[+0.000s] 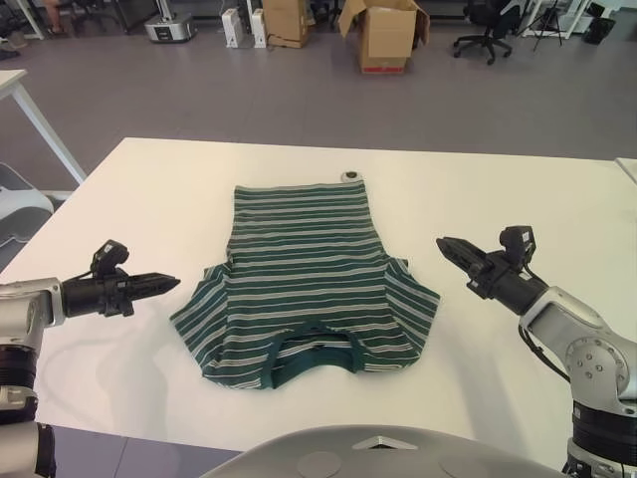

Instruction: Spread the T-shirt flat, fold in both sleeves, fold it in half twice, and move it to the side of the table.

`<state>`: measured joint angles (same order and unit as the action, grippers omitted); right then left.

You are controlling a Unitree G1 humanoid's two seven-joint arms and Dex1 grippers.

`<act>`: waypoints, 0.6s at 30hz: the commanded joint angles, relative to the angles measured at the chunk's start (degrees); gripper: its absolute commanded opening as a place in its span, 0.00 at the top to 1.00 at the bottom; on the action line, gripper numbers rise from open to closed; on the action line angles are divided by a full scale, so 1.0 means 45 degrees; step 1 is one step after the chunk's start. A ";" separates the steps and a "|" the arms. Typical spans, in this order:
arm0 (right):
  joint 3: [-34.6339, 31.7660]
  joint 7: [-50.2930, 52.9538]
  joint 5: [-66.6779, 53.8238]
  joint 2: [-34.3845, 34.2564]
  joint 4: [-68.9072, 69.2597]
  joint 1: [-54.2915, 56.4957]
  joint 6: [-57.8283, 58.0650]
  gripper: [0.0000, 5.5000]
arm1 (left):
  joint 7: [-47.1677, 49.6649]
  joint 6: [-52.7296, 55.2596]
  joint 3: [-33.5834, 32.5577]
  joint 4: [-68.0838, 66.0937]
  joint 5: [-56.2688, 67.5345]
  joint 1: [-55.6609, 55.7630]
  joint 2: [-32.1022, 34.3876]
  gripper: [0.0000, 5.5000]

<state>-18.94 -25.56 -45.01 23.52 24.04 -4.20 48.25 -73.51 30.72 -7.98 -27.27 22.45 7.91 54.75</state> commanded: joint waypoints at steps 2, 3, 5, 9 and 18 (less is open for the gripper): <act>-0.0064 0.0108 -0.0205 0.0230 0.0110 0.0152 0.0072 0.83 | 0.0700 -0.0480 -0.0005 0.0655 -0.0392 -0.1871 -0.0523 0.73; -0.0088 0.0057 -0.0210 0.0307 0.0067 0.0145 0.0078 0.83 | 0.0609 -0.0286 -0.0185 0.0928 -0.0226 -0.2288 -0.0441 0.71; -0.0079 0.0023 -0.0182 0.0334 0.0069 0.0040 0.0039 0.83 | 0.0465 0.0106 -0.0381 0.1309 0.0013 -0.2726 -0.0253 0.65; 0.0017 -0.0012 -0.0125 0.0350 0.0001 0.0060 0.0027 0.83 | 0.0481 0.0345 -0.0444 0.1820 0.0149 -0.3236 -0.0296 0.65; 0.0082 -0.0241 -0.0090 0.0772 -0.0354 0.0534 0.0028 0.83 | 0.1334 -0.0944 -0.0314 0.1999 -0.0150 -0.4247 -0.0953 0.90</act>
<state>-18.89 -26.27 -45.16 26.31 23.10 -2.44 48.30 -68.77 26.39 -11.12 -17.25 24.07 -8.54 52.02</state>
